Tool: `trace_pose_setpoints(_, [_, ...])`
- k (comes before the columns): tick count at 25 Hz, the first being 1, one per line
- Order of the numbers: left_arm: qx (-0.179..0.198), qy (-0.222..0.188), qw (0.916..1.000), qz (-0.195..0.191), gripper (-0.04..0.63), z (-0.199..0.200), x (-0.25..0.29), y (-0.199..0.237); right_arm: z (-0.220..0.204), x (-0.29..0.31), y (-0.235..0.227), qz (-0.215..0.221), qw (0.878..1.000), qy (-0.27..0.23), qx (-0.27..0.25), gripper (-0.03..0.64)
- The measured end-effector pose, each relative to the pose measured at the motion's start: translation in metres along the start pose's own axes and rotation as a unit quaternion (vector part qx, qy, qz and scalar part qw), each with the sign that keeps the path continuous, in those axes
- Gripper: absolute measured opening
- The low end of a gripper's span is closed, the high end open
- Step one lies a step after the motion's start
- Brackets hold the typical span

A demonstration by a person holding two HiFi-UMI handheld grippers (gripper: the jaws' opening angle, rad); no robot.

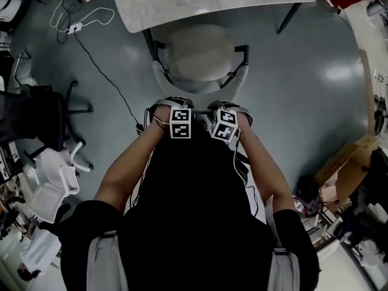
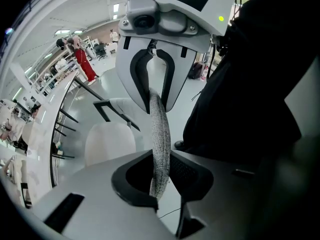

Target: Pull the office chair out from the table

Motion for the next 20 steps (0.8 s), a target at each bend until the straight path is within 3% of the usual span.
trace_pose_setpoints(20, [-0.015, 0.011, 0.9998, 0.008, 0.077, 0.016, 0.008, -0.083, -0.014, -0.012, 0.081, 0.013, 1.000, -0.014, -0.019, 0.083])
Point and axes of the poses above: the fingertips, and each gripper's own axes: x forward along the fingers, y to its left, z out of its top, the point moved 8 cm from there along -x, backward along the fingers, and after that the axes turned 14 degrees about -y, right-handed, at the moved point
